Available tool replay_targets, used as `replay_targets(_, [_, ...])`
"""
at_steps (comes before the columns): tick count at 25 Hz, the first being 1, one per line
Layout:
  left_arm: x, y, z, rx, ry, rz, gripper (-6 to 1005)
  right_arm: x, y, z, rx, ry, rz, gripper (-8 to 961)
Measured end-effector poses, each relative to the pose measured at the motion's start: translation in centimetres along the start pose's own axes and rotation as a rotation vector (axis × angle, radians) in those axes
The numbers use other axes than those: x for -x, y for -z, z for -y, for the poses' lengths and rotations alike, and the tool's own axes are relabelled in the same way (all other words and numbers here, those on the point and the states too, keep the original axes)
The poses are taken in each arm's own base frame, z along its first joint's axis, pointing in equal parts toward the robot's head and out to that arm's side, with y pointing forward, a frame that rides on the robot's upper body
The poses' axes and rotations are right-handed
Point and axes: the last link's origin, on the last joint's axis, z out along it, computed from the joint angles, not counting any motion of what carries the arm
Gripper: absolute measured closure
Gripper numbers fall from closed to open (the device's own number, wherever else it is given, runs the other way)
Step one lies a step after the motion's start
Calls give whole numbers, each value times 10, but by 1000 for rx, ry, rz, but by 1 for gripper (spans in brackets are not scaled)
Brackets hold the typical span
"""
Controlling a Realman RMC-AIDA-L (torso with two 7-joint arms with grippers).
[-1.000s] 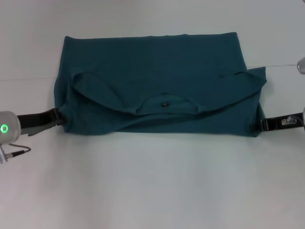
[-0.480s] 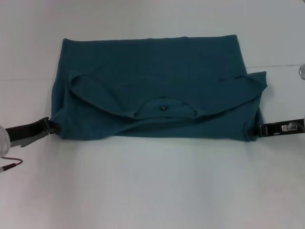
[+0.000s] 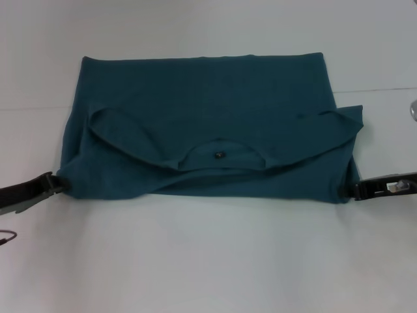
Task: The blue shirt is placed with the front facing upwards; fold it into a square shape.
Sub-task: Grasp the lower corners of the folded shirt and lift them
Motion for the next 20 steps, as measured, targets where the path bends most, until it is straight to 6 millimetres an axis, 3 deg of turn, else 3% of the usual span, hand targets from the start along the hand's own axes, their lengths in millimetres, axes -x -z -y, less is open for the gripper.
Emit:
replay_targets(10, [17, 20, 20, 34, -15, -33, 957, -18, 7, -5, 39, 38, -3, 914])
replay_targets(20, [25, 28, 27, 52, -13, -40, 957, -31, 10, -5, 70, 42, 6, 913])
